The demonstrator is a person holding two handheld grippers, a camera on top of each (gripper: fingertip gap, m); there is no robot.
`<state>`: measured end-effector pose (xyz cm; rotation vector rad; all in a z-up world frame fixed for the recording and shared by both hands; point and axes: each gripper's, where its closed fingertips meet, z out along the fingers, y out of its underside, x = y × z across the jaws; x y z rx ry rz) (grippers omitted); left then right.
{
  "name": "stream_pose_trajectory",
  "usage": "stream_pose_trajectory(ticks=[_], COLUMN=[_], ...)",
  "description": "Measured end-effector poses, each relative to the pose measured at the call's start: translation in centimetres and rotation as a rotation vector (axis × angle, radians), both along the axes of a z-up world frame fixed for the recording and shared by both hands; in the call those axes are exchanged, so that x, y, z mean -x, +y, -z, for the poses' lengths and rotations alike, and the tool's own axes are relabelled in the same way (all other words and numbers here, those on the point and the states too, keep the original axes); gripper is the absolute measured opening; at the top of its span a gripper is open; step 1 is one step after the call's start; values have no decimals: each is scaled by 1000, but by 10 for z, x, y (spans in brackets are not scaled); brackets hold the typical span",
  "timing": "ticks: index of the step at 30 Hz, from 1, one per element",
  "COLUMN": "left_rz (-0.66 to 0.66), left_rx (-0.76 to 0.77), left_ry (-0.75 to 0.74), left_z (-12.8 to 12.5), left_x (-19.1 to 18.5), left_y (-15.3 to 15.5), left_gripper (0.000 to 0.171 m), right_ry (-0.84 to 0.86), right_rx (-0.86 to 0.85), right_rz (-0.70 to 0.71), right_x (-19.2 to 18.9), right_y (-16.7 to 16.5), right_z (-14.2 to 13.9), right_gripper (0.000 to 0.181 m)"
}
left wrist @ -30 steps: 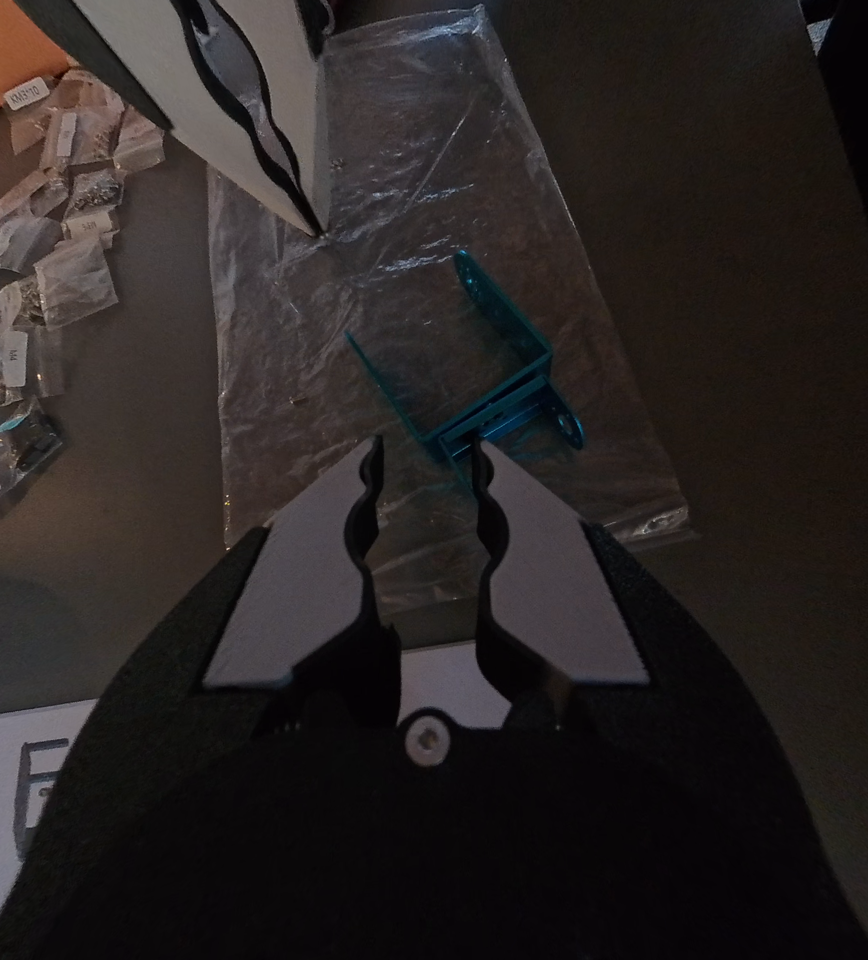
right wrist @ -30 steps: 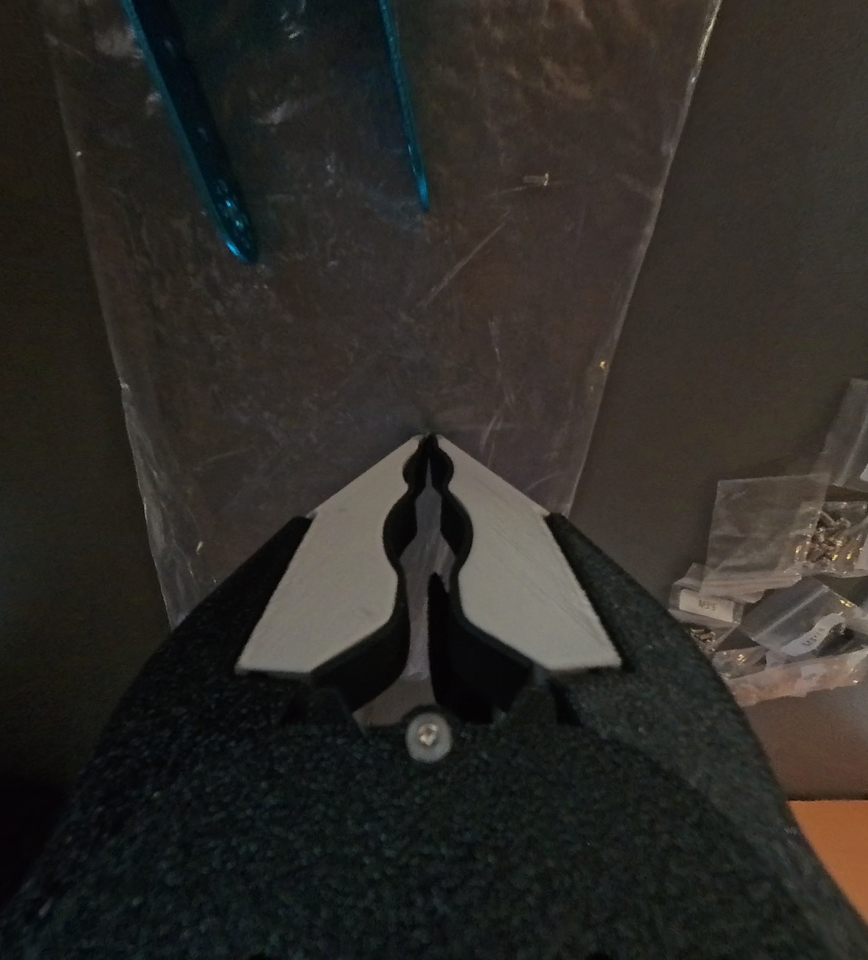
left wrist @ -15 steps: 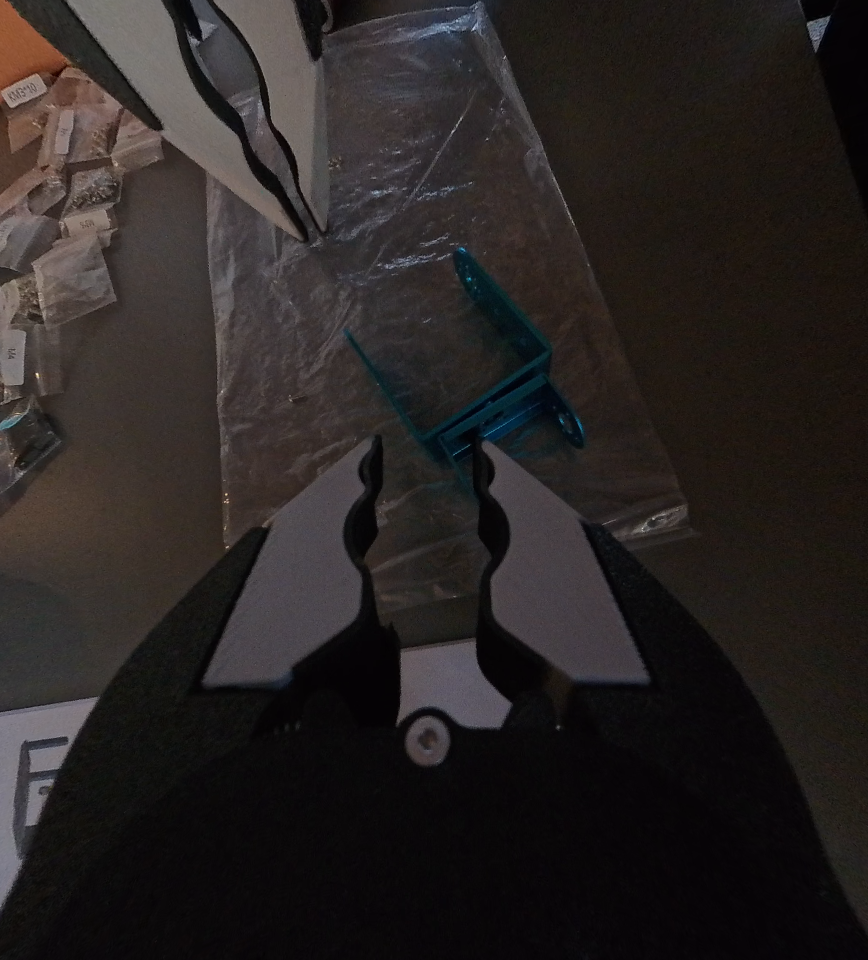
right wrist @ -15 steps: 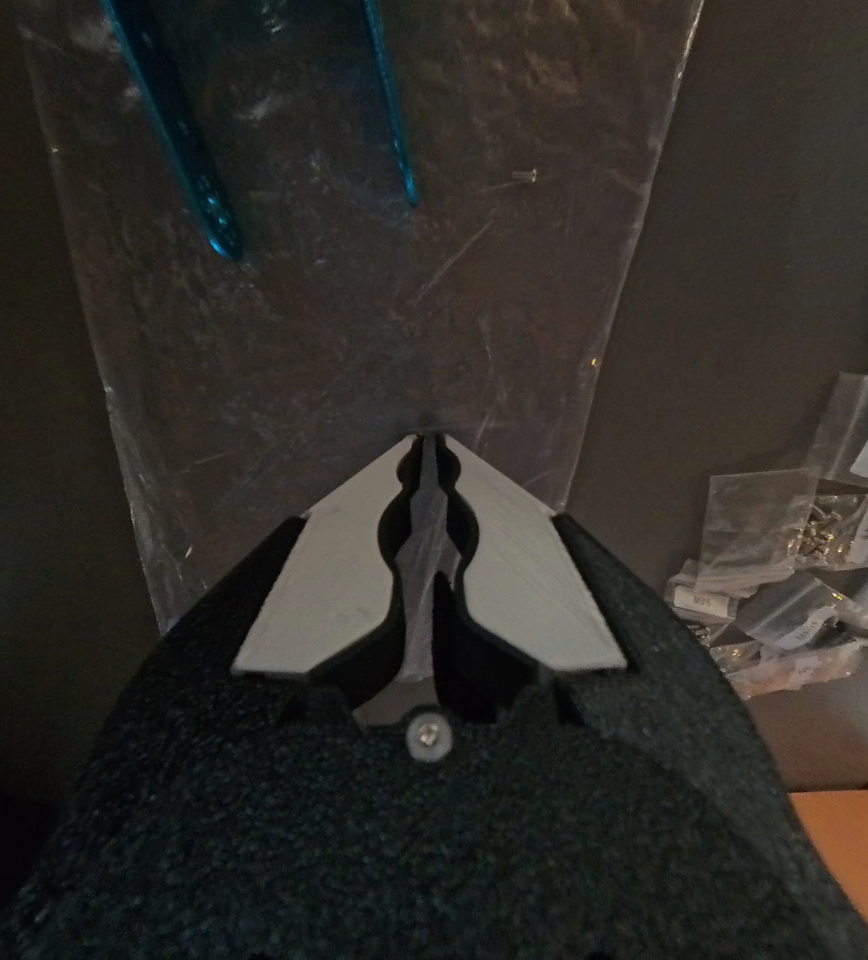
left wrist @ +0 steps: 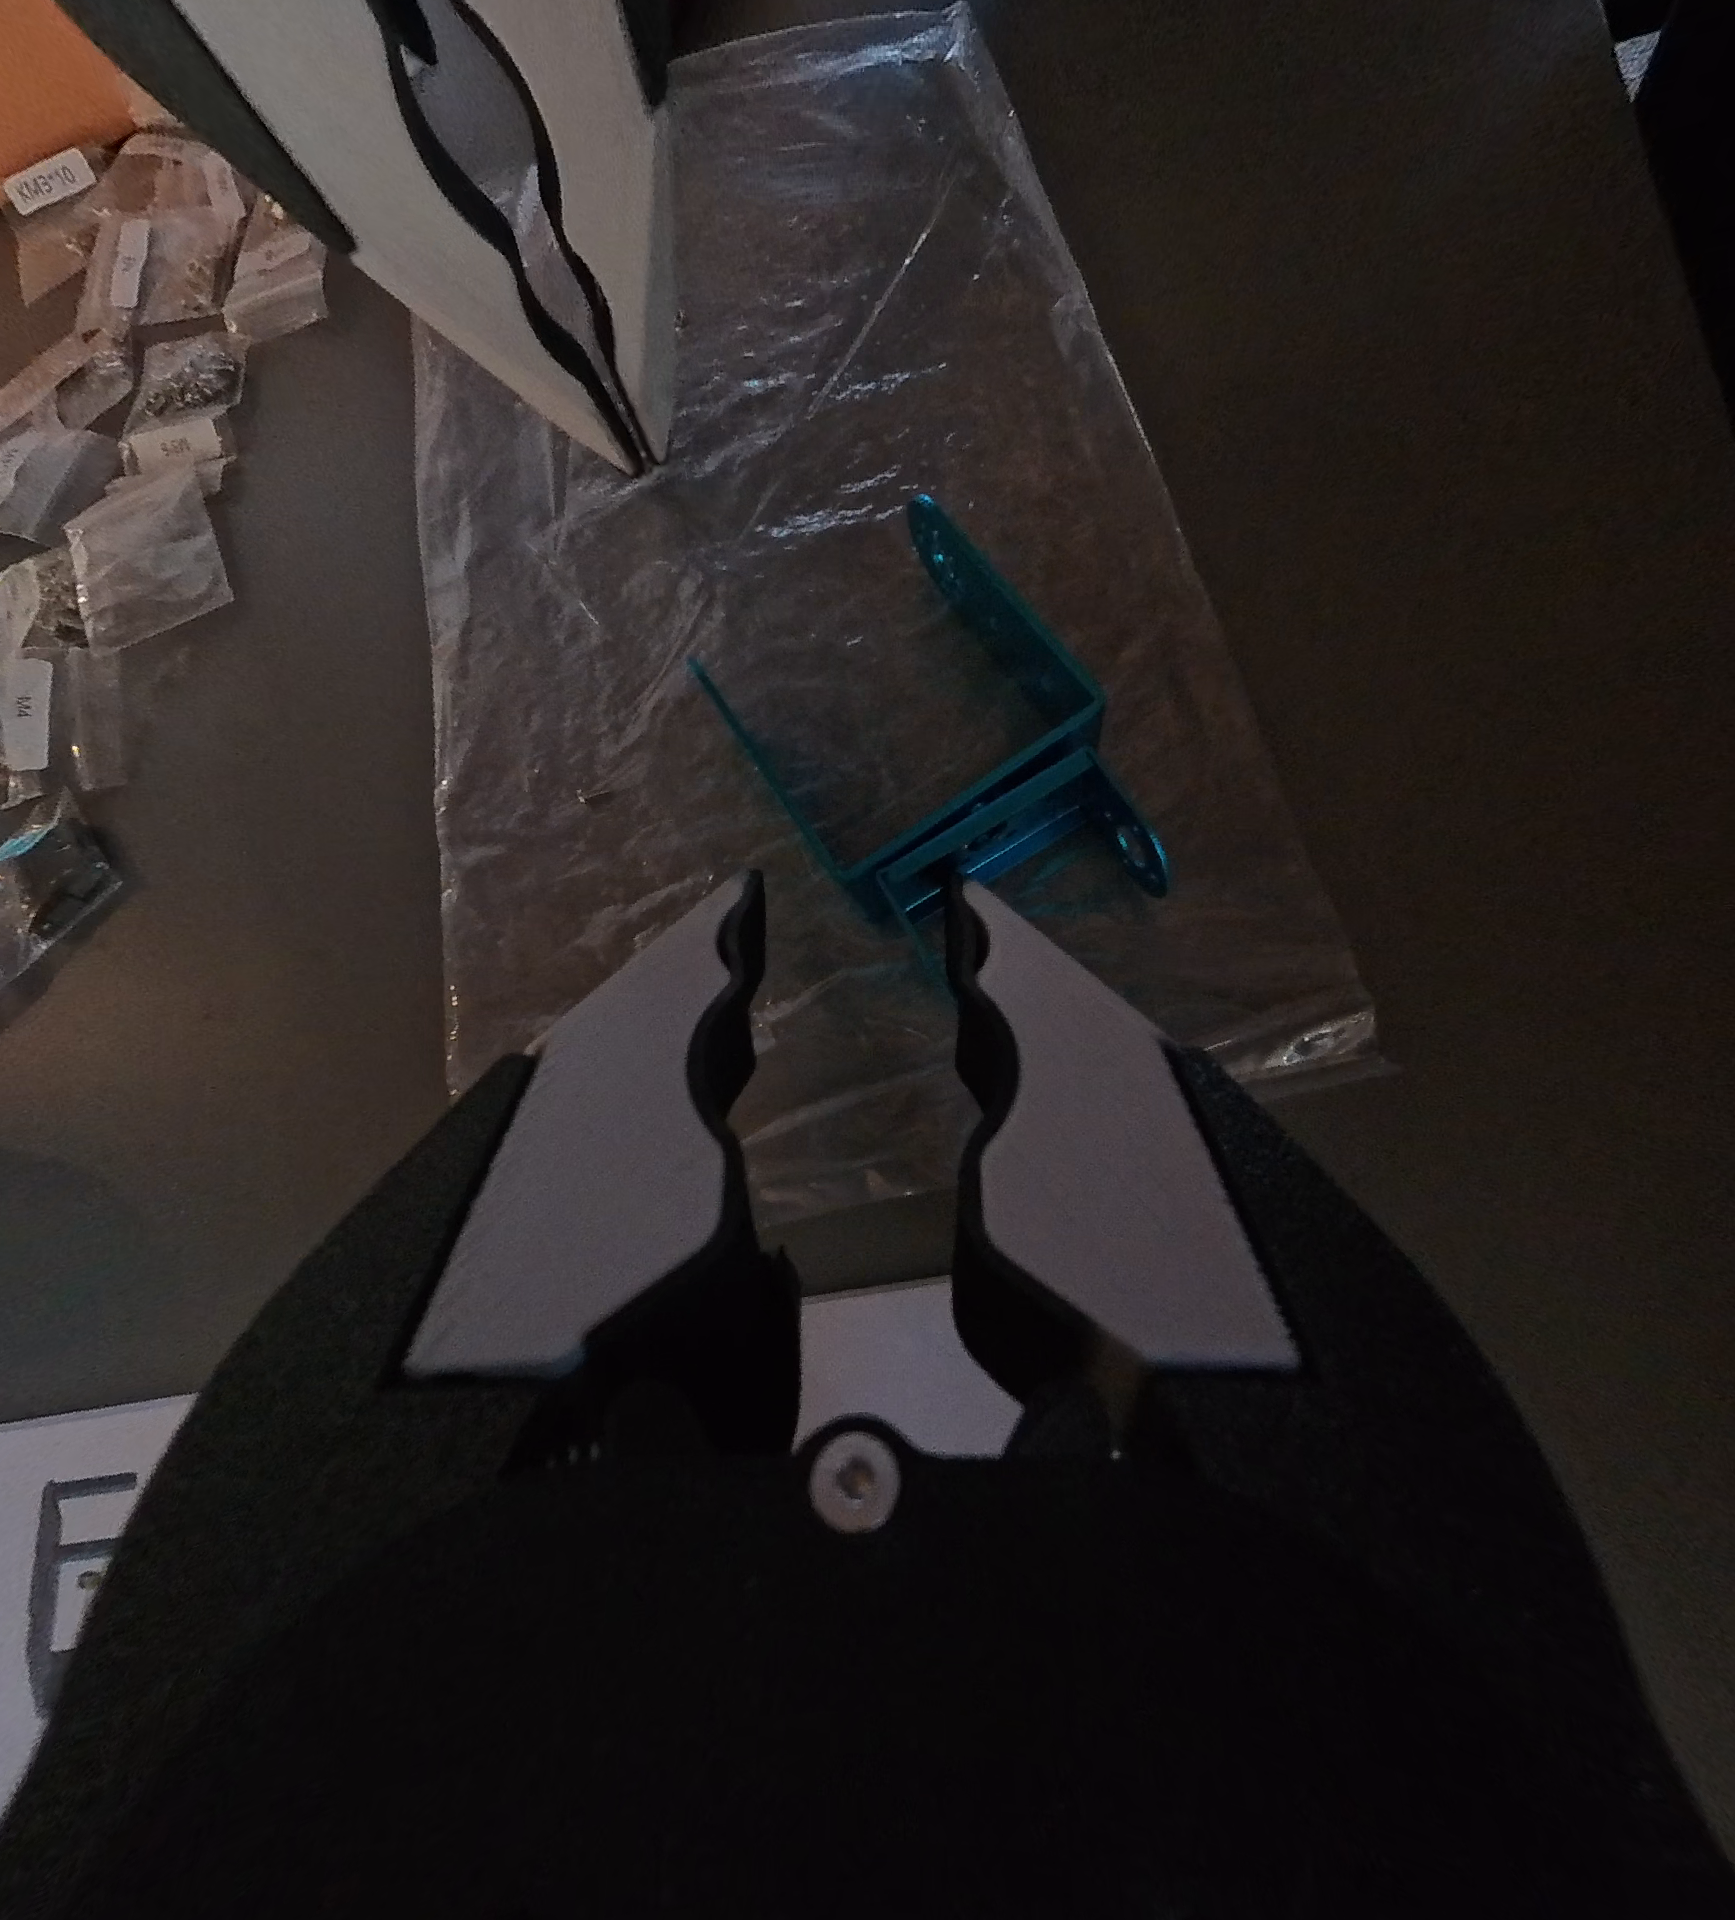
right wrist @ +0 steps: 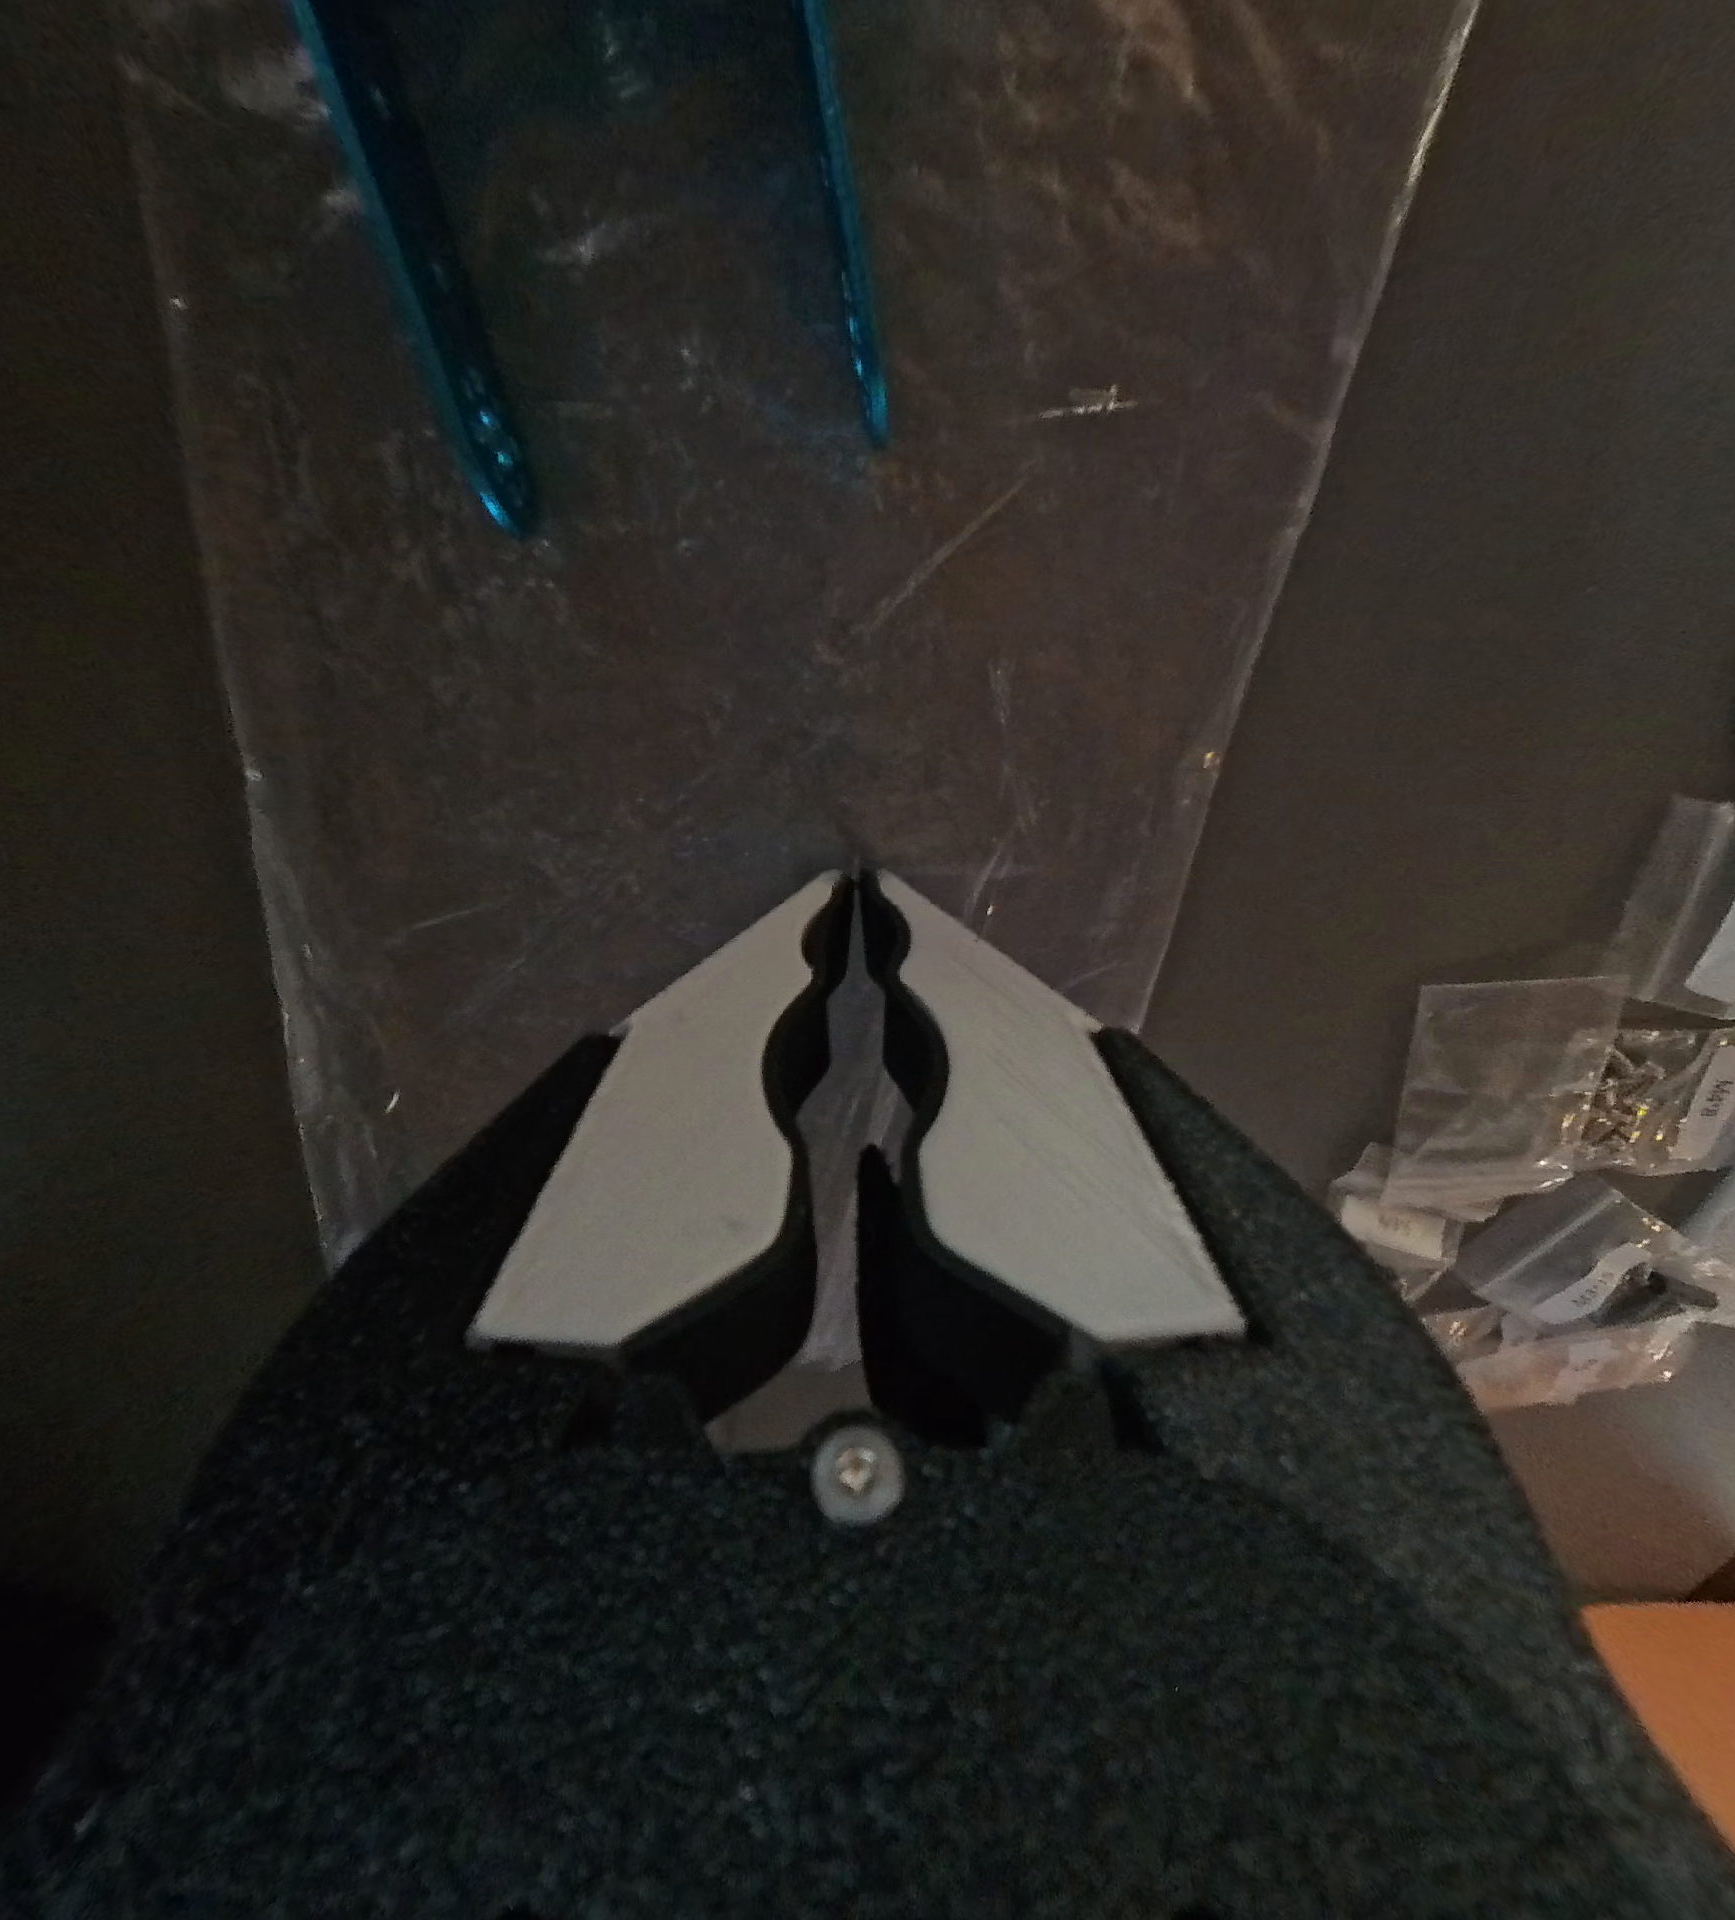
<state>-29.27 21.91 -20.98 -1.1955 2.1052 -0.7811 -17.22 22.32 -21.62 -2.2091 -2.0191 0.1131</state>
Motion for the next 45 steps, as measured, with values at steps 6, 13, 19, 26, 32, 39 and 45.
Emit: stream_pose_trajectory(ticks=[6, 13, 19, 26, 32, 39, 45], left_rz=[0, -1, -2, 2, -7, -8, -7], left_rx=[2, 2, -3, 4, -4, 0, 0], left_ry=[1, 2, -2, 3, -7, -6, -4], left_z=[0, 0, 0, 0, -2, -1, -1], left_x=[0, 0, 0, 1, -2, -2, -2], left_y=[0, 0, 0, -3, -4, -4, -4], left_gripper=[34, 34, 34, 34, 34, 34, 34], right_ry=[173, 275, 478, 519, 554, 575, 595], right_rx=[-14, 26, 122, 191, 277, 278, 305], right_rz=[-40, -110, 88, 329, 368, 375, 383], right_x=[30, 60, 89, 105, 119, 121, 123], right_y=[4, -11, -15, -13, -19, -18, -19], right_z=[-7, -2, -24, -16, -10, -11, -11], right_gripper=[1, 1, 1, 1, 0, 1, 1])
